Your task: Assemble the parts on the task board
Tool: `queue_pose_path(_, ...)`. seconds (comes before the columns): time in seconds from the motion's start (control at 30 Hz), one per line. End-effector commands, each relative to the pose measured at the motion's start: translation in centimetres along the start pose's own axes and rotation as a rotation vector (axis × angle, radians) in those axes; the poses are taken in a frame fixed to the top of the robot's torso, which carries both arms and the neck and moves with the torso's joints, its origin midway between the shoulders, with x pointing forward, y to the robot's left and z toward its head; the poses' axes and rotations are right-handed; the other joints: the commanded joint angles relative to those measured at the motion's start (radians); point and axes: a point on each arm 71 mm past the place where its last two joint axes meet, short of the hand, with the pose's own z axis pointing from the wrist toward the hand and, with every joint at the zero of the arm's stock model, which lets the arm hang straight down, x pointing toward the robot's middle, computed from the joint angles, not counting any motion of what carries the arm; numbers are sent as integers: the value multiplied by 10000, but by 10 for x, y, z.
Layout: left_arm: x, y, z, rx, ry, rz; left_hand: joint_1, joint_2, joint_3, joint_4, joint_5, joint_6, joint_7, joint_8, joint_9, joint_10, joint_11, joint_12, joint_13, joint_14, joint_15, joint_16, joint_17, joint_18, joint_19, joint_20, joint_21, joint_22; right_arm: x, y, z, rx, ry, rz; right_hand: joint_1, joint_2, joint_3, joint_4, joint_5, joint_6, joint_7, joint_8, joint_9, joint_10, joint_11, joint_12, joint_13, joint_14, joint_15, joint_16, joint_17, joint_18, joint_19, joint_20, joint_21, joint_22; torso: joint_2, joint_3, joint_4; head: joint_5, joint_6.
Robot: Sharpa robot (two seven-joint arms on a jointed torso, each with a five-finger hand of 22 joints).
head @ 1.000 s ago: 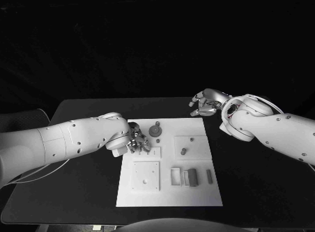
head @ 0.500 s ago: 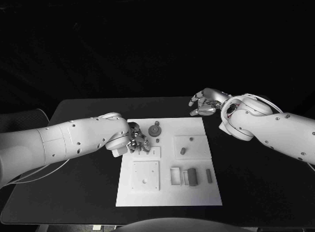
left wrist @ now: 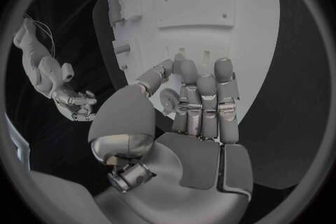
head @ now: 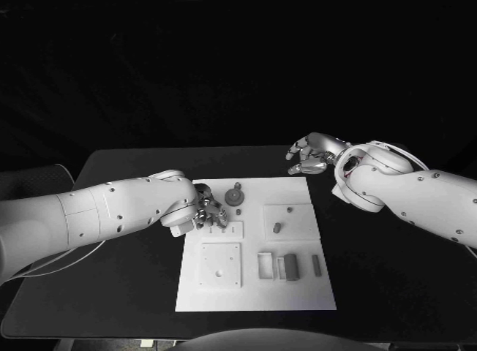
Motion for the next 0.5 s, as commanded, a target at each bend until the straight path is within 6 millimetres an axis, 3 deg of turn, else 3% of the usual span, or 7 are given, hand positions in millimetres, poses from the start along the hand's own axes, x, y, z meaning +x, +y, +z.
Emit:
queue_pose_path(0.03, 2, -2, -1, -56, 20, 291, 80, -73, 194, 28, 686, 891, -316, 452, 662, 295, -286, 83, 33, 392, -486, 90, -26, -7, 400, -468, 104, 254, 1, 1, 0, -66, 126, -47, 34, 13, 2, -16, 14, 375, 429, -63, -10, -591, 471, -29, -11, -72, 29, -35, -13, 147, -48, -10, -44, 152, 0, -1, 3, 18, -2)
queue_pose_path(0.5, 6, -4, -2, -131, 215, 510, 72, -133, 196, 36, 849, 979, -354, 452, 781, 342, -326, 189, 73, 452, -532, 195, -85, -20, 424, -521, 277, 248, 1, 1, 0, -64, 149, -52, 36, 9, -3, -12, 11, 375, 432, -66, -11, -594, 474, -27, -14, -73, 32, -34, -13, 147, -48, -7, -45, 153, -3, -2, 2, 49, -89)
